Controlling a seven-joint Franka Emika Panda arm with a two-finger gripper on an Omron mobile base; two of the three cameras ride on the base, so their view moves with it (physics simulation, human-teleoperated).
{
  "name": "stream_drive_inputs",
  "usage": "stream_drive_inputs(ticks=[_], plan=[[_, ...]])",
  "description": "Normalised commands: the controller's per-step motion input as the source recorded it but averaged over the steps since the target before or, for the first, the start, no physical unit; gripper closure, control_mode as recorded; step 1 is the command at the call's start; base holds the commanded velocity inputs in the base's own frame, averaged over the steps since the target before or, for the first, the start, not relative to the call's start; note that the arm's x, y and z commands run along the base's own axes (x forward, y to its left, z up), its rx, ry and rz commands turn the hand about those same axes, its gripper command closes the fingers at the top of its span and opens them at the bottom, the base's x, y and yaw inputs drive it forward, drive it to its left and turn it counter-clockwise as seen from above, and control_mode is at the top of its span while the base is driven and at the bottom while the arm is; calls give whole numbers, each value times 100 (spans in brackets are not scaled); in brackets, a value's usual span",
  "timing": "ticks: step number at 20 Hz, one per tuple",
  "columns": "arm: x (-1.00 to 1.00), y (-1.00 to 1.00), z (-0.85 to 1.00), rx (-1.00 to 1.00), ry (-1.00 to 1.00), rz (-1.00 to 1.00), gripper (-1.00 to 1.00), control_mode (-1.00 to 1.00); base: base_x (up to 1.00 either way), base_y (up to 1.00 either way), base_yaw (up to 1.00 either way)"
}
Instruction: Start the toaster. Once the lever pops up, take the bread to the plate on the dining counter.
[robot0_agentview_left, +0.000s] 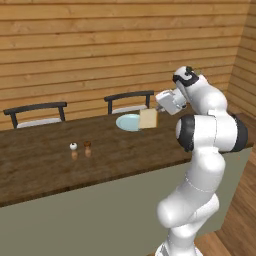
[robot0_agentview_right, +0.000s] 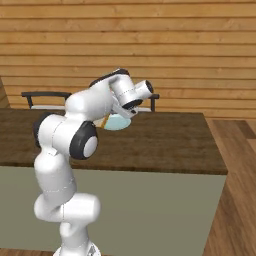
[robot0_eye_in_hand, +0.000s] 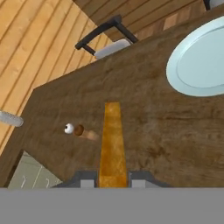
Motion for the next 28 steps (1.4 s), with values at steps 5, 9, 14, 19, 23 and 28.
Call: stream_drive_inputs(ticks=[5,9,14,19,23,28], plan=[[67,2,-37,0,0,-3,100,-100,0,0,0],[66,7,-22,0,0,-3,100,-100,0,0,0],[49,18,-44,-6,0,0,100,-100,0,0,0],[32,8,-34,-3,0,0,100,-100,0,0,0],[40,5,-3,-1,0,0,100,-100,0,0,0],[48,0,-6,0,0,0,100,-100,0,0,0]])
